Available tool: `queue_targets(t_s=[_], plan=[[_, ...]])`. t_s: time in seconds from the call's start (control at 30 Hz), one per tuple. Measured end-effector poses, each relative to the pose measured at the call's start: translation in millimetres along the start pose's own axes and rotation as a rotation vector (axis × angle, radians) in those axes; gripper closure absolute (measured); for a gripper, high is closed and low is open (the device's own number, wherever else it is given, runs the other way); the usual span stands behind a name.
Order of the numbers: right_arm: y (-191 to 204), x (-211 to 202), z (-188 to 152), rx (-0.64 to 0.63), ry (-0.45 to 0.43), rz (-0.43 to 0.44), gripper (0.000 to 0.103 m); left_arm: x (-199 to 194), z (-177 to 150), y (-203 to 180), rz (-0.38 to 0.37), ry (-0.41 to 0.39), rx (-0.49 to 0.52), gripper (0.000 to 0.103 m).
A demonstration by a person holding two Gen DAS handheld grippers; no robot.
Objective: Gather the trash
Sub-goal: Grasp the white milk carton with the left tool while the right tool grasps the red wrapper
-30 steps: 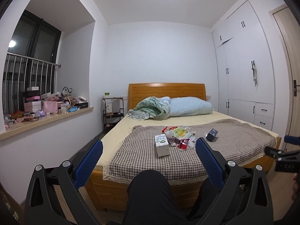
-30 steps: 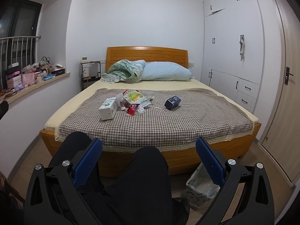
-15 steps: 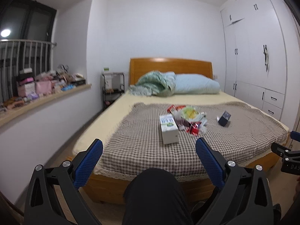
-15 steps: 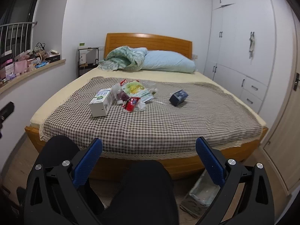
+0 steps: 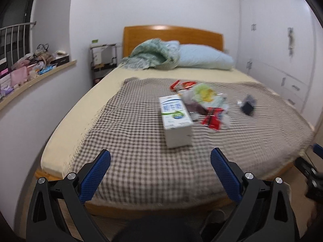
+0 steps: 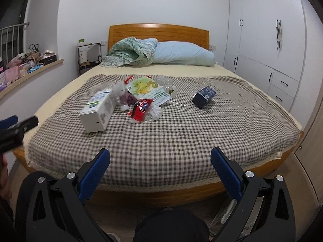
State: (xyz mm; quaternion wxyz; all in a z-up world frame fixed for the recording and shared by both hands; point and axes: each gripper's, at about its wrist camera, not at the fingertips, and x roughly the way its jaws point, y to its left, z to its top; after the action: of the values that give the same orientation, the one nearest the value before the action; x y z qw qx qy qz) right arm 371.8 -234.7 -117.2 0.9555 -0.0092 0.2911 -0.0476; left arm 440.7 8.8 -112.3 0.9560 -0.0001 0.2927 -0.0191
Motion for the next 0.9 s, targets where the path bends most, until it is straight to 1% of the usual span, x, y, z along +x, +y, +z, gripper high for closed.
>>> queue_targets(t_s=[0.03, 0.07, 0.13, 0.23, 0.3, 0.33, 0.37, 0.43, 0.53, 0.6, 0.67, 0.7, 0.77, 0.9], plan=[[-2, 11, 2, 0.007, 0.006, -0.002, 0.007, 15, 8, 3, -0.001, 0.023, -0.018, 0.007], [-4, 18, 4, 0.015, 0.011, 0.002, 0.007, 35, 18, 6, -0.024, 0.052, -0.048, 0.007], [-10, 36, 8, 0.042, 0.022, 0.014, 0.007, 64, 33, 9, -0.065, 0.089, -0.074, 0.007], [-20, 64, 16, 0.111, 0.04, 0.062, 0.007, 108, 50, 6, -0.092, 0.131, -0.063, 0.007], [-25, 82, 21, 0.147, 0.024, 0.107, 0.007, 132, 55, 2, -0.092, 0.149, -0.046, 0.007], [-25, 96, 24, 0.152, 0.033, 0.125, 0.007, 145, 54, -1, -0.102, 0.156, -0.036, 0.007], [-23, 110, 27, 0.141, 0.064, 0.137, 0.007, 151, 52, -3, -0.111, 0.163, -0.032, 0.007], [-19, 134, 31, 0.11, 0.116, 0.177, 0.007, 170, 46, -8, -0.151, 0.181, -0.029, 0.007], [-15, 164, 38, 0.11, 0.149, 0.208, 0.007, 192, 31, -19, -0.204, 0.209, -0.015, 0.007], [-10, 182, 44, 0.098, 0.158, 0.213, 0.007, 207, 22, -29, -0.208, 0.224, 0.014, 0.007], [-2, 204, 51, 0.071, 0.169, 0.228, 0.008, 219, 18, -34, -0.184, 0.226, 0.03, 0.007], [2, 212, 53, 0.066, 0.169, 0.244, 0.02, 225, 17, -34, -0.177, 0.221, 0.019, 0.007], [6, 231, 61, 0.053, 0.172, 0.268, 0.037, 230, 18, -29, -0.196, 0.208, -0.016, 0.007], [12, 261, 71, 0.075, 0.188, 0.314, 0.041, 238, 22, -23, -0.211, 0.177, -0.05, 0.007]])
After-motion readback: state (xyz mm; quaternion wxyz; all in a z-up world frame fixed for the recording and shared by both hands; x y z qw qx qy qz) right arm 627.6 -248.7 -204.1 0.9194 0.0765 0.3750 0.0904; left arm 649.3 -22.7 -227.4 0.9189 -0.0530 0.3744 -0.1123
